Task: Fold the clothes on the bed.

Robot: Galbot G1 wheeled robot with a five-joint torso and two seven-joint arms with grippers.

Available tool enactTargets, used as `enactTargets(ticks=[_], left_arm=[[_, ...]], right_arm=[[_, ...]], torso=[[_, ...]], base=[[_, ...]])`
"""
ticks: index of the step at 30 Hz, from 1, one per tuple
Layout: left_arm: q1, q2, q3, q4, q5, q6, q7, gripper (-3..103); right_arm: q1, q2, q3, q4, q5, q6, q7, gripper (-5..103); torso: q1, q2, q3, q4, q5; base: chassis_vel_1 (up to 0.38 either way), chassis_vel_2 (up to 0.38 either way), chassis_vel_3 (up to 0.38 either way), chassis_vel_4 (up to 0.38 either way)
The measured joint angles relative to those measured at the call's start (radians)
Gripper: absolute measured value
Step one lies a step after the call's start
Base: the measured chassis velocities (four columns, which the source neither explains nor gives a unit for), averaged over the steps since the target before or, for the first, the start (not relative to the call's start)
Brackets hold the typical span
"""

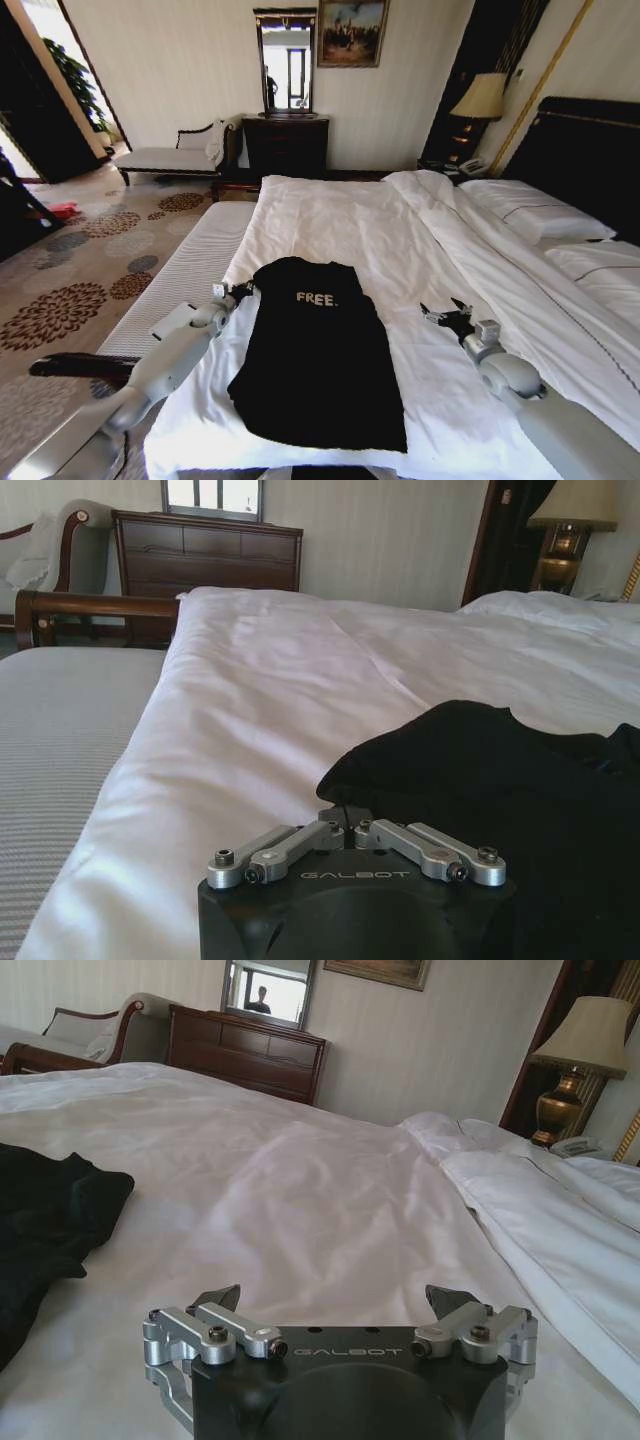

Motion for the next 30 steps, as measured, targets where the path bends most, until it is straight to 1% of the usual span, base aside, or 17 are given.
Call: enactTargets(ticks=[2, 3, 5, 7, 11, 15, 18, 21, 23, 25, 26, 30], left_arm=[[0.002, 0.031, 0.004, -0.026, -0.007, 0.010, -0.002, 0], [0.002, 0.031, 0.004, -0.026, -0.007, 0.010, -0.002, 0], [0.005, 0.058, 0.006, -0.047, -0.013, 0.019, -0.004, 0], [0.005, 0.068, 0.006, -0.054, -0.015, 0.022, -0.006, 0], [0.009, 0.116, 0.008, -0.086, -0.027, 0.033, -0.009, 0], [0.012, 0.134, 0.013, -0.115, -0.035, 0.045, -0.017, 0], [0.007, 0.134, 0.022, -0.131, -0.040, 0.052, -0.023, 0], [-0.017, 0.119, 0.043, -0.147, -0.048, 0.067, -0.037, 0], [-0.046, 0.096, 0.068, -0.168, -0.076, 0.089, -0.057, 0], [-0.073, 0.080, 0.092, -0.194, -0.109, 0.107, -0.080, 0], [-0.073, 0.080, 0.092, -0.194, -0.109, 0.107, -0.080, 0], [-0.137, 0.045, 0.138, -0.242, -0.181, 0.147, -0.140, 0]], right_arm=[[-0.004, 0.001, 0.008, -0.001, -0.001, 0.002, -0.003, 100], [-0.004, 0.001, 0.008, -0.001, -0.001, 0.002, -0.003, 100], [-0.005, 0.003, 0.013, -0.005, -0.001, 0.004, -0.007, 100], [-0.005, 0.005, 0.014, -0.007, -0.002, 0.005, -0.009, 100], [-0.002, 0.014, 0.014, -0.014, -0.005, 0.009, -0.015, 100], [0.001, 0.020, 0.013, -0.022, -0.008, 0.014, -0.022, 100], [-0.001, 0.024, 0.012, -0.023, -0.014, 0.017, -0.024, 100], [-0.006, 0.029, 0.013, -0.023, -0.018, 0.019, -0.026, 100], [-0.013, 0.030, 0.019, -0.022, -0.021, 0.021, -0.029, 100], [-0.019, 0.030, 0.026, -0.022, -0.023, 0.024, -0.033, 100], [-0.019, 0.030, 0.026, -0.022, -0.023, 0.024, -0.033, 100], [-0.037, 0.037, 0.045, -0.024, -0.028, 0.034, -0.043, 100]], torso=[[0.000, 0.000, 0.000, 0.0003, -0.0001], [0.000, 0.000, 0.000, 0.0003, -0.0001], [0.000, 0.000, 0.000, 0.0004, -0.0002], [0.000, 0.000, 0.000, 0.0004, -0.0003], [0.000, 0.000, 0.000, 0.0001, 0.0000], [0.000, 0.000, 0.000, 0.0005, -0.0001], [0.000, 0.000, 0.000, 0.0006, -0.0001], [0.000, 0.000, 0.000, 0.0005, 0.0003], [0.000, 0.000, 0.000, -0.0001, -0.0002], [0.000, 0.000, 0.000, -0.0001, 0.0001], [0.000, 0.000, 0.000, -0.0001, 0.0001], [0.000, 0.000, 0.000, 0.0000, 0.0003]], base=[[0.000, 0.000, 0.000, 0.000], [0.000, 0.000, 0.000, 0.000], [0.000, 0.000, 0.000, 0.000], [0.000, 0.000, 0.000, 0.000], [0.000, 0.000, 0.000, 0.000], [0.000, 0.000, 0.000, 0.000], [0.000, 0.000, 0.000, 0.000], [0.000, 0.000, 0.000, 0.000], [0.000, 0.000, 0.000, 0.000], [0.000, 0.000, 0.000, 0.000], [0.000, 0.000, 0.000, 0.000], [0.000, 0.000, 0.000, 0.000]])
